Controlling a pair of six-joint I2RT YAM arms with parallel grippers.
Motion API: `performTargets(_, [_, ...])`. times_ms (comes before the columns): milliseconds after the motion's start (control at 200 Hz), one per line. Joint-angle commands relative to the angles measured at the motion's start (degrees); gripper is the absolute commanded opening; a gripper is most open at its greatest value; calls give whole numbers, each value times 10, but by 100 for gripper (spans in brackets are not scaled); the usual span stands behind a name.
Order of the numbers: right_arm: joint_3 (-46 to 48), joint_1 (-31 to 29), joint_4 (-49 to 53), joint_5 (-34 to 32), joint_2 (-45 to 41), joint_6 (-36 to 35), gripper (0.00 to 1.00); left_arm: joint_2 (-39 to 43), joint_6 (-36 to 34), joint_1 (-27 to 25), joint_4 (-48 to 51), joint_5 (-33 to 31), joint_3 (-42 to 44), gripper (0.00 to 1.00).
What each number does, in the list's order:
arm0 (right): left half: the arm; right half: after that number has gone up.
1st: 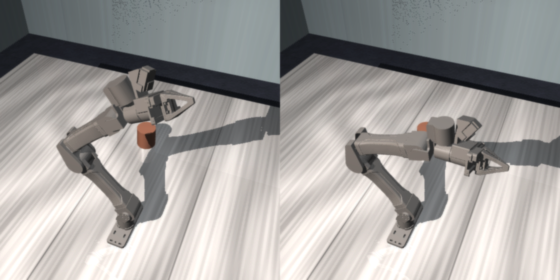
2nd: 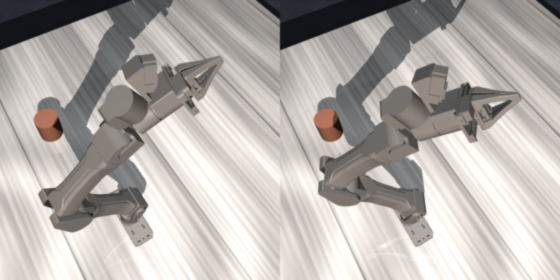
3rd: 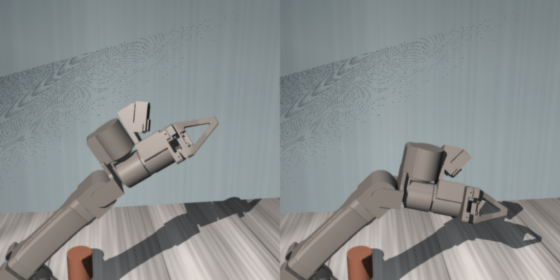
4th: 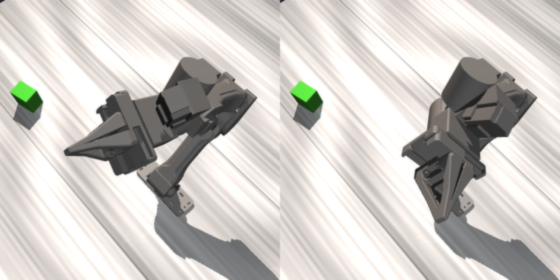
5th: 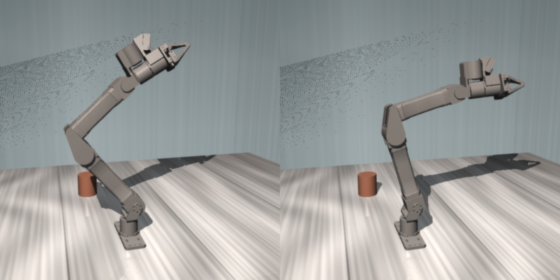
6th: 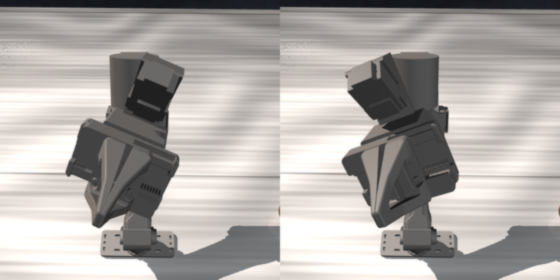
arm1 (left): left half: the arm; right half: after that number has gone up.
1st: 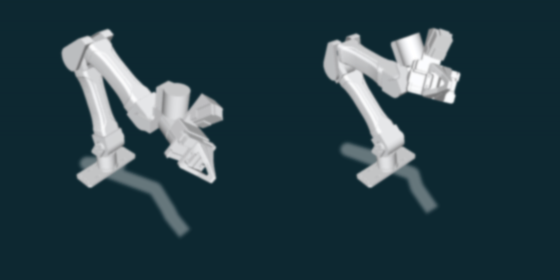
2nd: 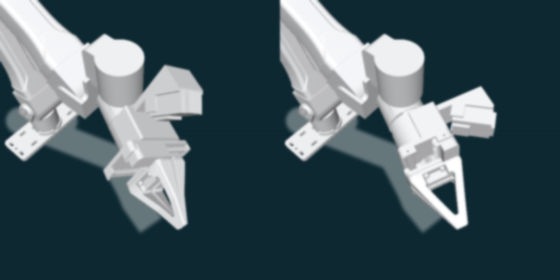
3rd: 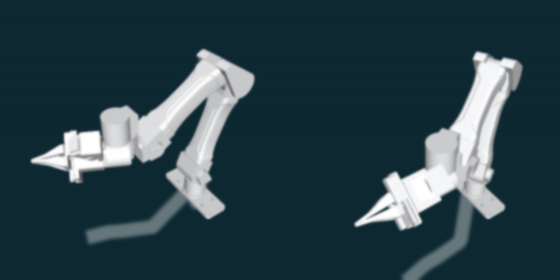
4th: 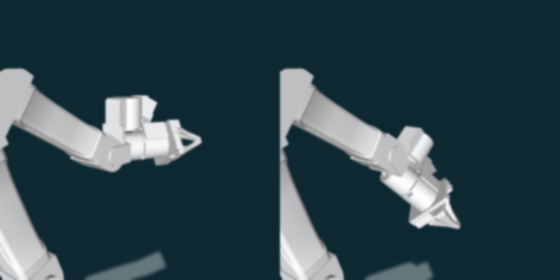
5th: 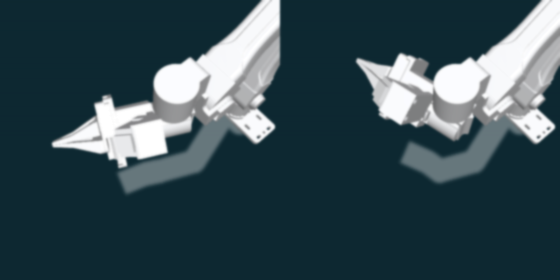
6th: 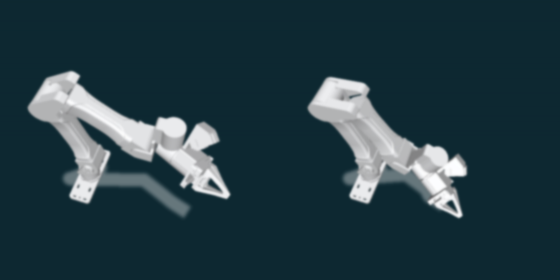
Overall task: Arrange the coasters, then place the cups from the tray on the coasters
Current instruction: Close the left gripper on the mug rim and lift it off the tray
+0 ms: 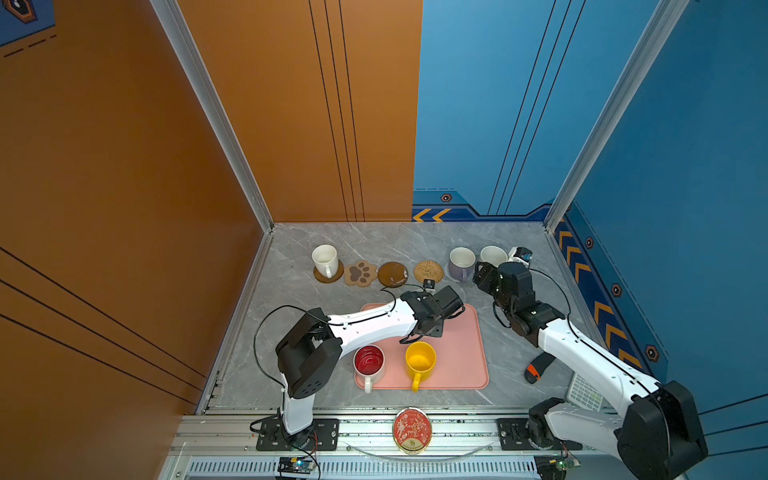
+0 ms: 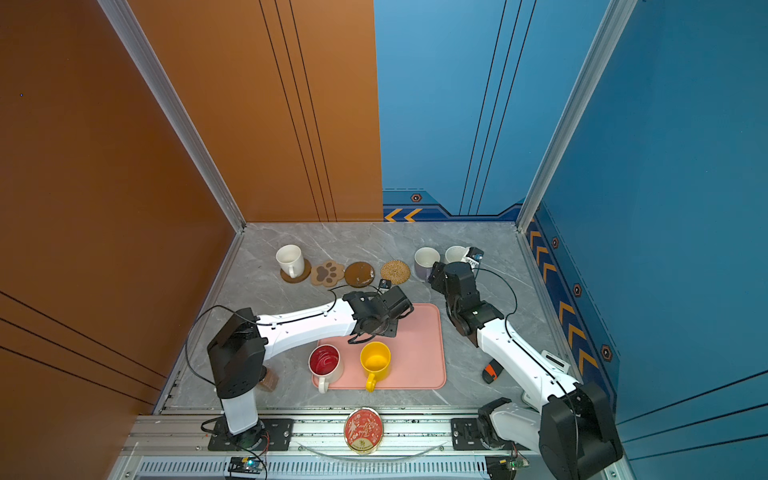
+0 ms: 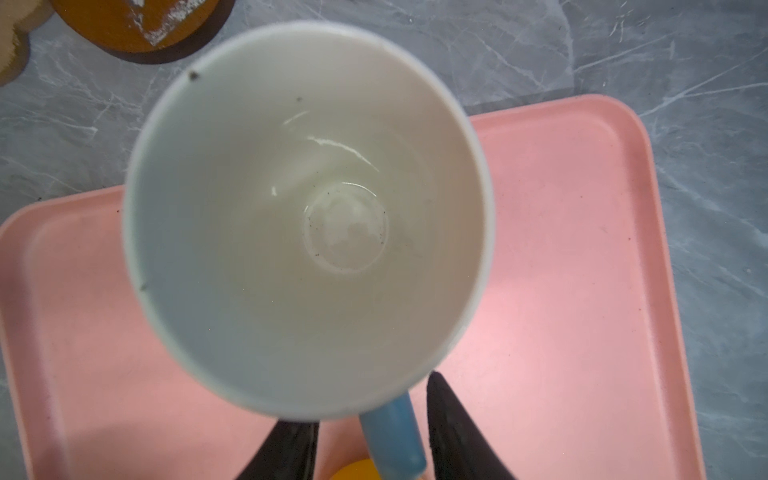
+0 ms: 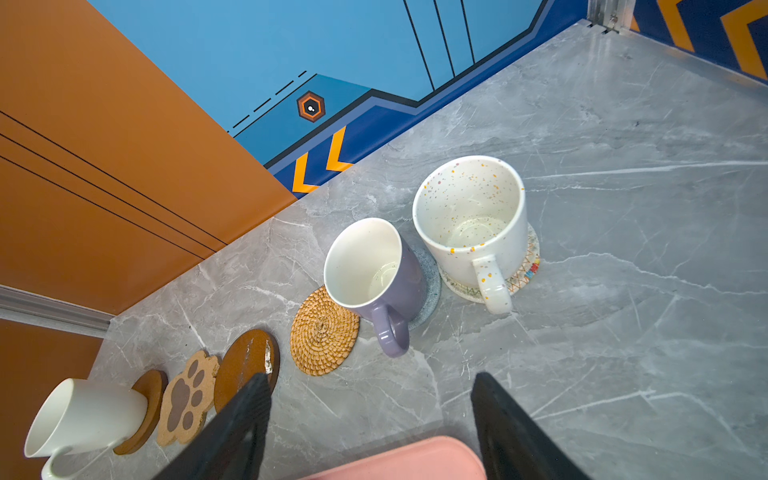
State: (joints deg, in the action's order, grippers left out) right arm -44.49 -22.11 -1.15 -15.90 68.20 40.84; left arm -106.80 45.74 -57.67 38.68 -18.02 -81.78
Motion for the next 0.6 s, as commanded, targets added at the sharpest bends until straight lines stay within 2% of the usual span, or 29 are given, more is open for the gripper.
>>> performTargets(0, [6,4,-7,9,8,7,75,-1,7,7,21,-23,8,42])
performTargets(325, [5,5,-9,12,12,7,75,8,8,16,36,-47,22,36])
performTargets(596, [4,6,-10,18,18,8,75,-3,3,17,37,-47,7,35])
